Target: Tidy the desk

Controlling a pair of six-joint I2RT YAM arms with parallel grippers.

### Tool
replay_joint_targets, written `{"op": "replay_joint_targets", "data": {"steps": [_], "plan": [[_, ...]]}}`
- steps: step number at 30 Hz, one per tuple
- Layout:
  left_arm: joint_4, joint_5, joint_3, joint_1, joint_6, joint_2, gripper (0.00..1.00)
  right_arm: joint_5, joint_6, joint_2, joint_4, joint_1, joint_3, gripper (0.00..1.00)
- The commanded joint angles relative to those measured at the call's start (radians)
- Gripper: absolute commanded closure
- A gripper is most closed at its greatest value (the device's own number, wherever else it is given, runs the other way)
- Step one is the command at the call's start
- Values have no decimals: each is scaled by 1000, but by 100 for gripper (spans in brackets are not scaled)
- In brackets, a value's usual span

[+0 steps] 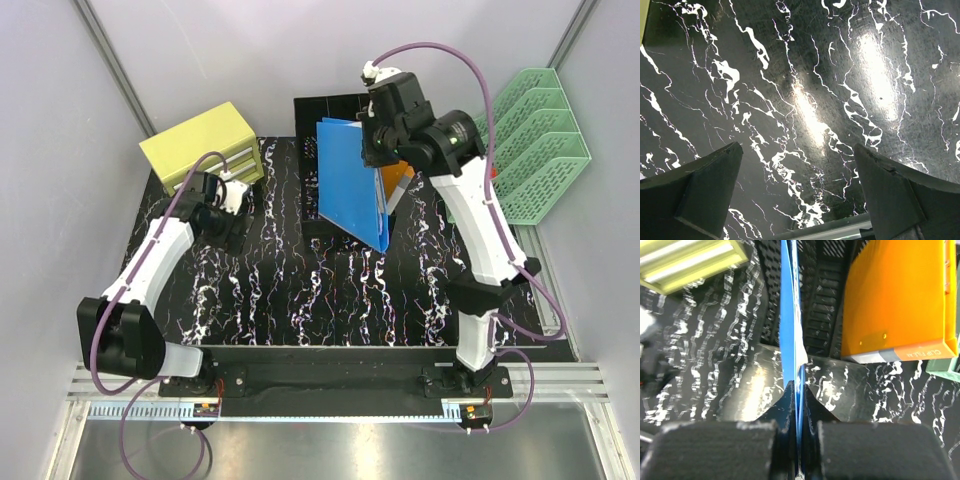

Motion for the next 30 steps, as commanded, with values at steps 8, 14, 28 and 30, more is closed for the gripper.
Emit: {"op": "replay_joint_targets", "data": {"steps": [8, 14, 28, 30], "plan": [[58, 43, -24, 19, 19, -62, 1, 51, -28, 72, 79, -2, 41, 100], [59, 43, -23, 22, 19, -55, 1, 11, -38, 146, 99, 0, 43, 100], [69, 43, -41, 22, 16, -31, 1, -22, -36, 273, 142, -19, 61, 40], [70, 43, -42, 22, 16, -28, 1, -9, -39, 258, 165, -20, 29, 20]]}}
